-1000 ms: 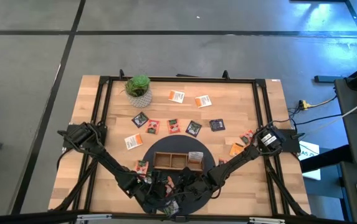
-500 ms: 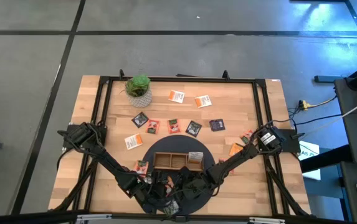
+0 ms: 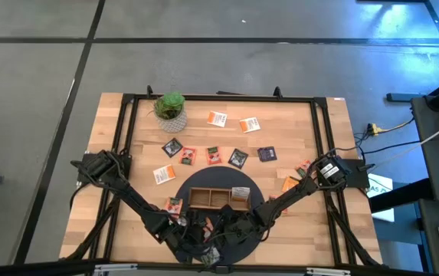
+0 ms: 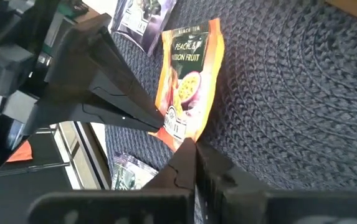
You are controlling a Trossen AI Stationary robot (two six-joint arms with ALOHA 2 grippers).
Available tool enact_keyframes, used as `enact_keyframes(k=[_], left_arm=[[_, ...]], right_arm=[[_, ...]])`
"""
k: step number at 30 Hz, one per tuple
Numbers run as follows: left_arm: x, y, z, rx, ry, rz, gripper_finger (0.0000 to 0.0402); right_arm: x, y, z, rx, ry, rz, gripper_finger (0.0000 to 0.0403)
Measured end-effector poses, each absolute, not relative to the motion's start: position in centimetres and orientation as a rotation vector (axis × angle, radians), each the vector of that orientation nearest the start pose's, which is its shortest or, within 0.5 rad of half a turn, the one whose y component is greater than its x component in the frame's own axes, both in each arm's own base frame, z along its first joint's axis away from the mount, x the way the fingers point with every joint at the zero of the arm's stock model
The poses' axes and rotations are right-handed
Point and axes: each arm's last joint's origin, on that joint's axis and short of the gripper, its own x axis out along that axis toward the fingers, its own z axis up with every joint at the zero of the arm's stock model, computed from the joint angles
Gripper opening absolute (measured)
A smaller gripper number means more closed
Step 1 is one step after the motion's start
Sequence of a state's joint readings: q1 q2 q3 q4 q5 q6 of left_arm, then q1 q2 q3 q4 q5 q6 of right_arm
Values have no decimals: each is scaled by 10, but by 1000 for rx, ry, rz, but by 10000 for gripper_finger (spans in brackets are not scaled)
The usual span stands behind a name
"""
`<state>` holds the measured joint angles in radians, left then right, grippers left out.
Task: Pick & Place Tea
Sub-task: Put the orange tea bag into the left slot of the wooden organizer
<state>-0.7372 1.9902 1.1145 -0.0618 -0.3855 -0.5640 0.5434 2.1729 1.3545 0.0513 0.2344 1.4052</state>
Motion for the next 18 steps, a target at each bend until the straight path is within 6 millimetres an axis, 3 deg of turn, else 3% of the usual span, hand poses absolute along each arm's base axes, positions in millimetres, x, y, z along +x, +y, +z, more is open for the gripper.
enact_keyframes(k=[9,18], left_arm=[[283,-242,151,27,858,-83,13],[263,-223,216,57,708,17,14]], right_arm=[[386,223,139,995,688,-272,3],[369,217,188,855,578,-333,2]])
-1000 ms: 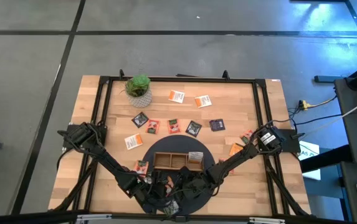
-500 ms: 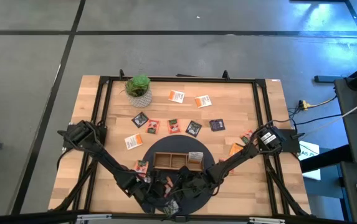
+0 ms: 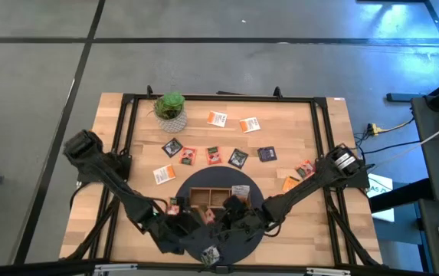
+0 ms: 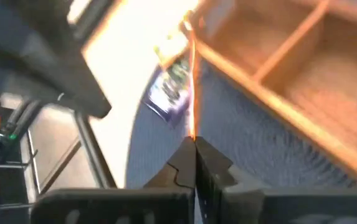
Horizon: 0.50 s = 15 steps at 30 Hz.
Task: Pick & Place Tea
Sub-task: Put the orange tea bag into the left slot of the wooden organizer
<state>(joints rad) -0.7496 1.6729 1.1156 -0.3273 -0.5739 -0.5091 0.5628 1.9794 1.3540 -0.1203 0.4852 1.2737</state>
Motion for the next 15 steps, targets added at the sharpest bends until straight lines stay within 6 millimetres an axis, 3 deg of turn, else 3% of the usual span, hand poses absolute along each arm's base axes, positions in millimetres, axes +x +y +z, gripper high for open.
enact_keyframes(k=[9,15], left_arm=[[236,-198,272,14,602,81,25],[232,-193,289,-33,530,64,27]], right_arm=[[334,230,246,690,476,-241,1],[323,242,250,556,496,-166,1]])
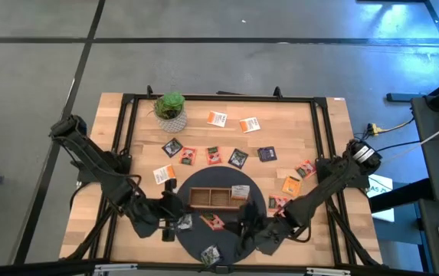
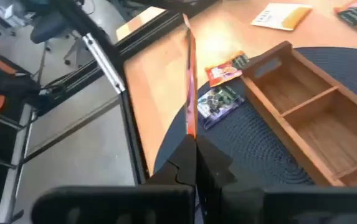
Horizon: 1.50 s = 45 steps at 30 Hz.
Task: Pick & Place Tea
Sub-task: Put the orange tea bag into the left slot of the wooden organizer
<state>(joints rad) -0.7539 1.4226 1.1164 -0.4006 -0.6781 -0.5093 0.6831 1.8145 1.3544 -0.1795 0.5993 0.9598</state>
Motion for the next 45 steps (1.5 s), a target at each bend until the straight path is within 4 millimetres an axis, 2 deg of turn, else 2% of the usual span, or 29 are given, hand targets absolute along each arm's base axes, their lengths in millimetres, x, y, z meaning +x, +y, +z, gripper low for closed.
enact_keyframes(k=[6,15,20,30,45], left_arm=[[236,-196,292,-100,553,-62,41],[236,-197,293,-139,544,-56,122],[238,-198,295,-196,524,-67,148],[240,-200,299,-221,489,-76,147],[240,-200,299,-219,488,-73,145]], right_arm=[[322,244,250,495,498,-146,1],[324,244,253,423,499,-94,2],[327,242,255,370,480,-78,3],[336,236,261,299,420,-51,4],[345,227,264,321,401,-49,5]])
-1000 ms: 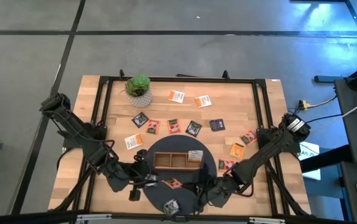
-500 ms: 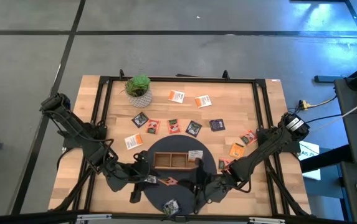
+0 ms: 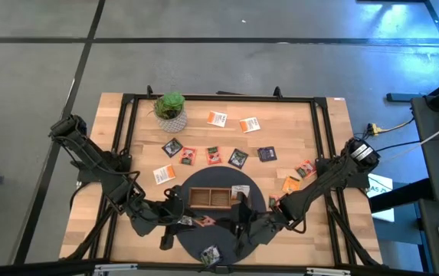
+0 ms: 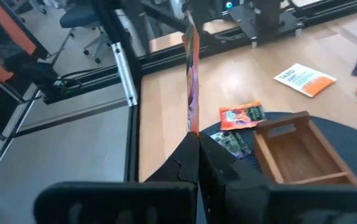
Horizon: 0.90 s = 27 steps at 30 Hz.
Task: Pick & Place Tea
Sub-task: Put the orange tea bag into the left slot of the wooden organizer
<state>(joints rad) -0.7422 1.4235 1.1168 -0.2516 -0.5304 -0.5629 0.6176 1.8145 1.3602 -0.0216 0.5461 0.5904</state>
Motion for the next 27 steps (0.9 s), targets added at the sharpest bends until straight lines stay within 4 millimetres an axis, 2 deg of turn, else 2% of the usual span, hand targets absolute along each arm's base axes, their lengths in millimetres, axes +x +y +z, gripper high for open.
enact_keyframes(k=[7,17,23,27], left_arm=[[240,-200,299,-219,487,-72,127],[240,-200,299,-211,487,-75,10],[240,-199,299,-204,488,-75,3],[241,-198,299,-180,491,-86,3]], right_arm=[[345,227,265,309,392,-43,5],[346,227,265,315,382,-49,5],[346,227,265,338,392,-33,7],[345,229,264,338,427,29,34]])
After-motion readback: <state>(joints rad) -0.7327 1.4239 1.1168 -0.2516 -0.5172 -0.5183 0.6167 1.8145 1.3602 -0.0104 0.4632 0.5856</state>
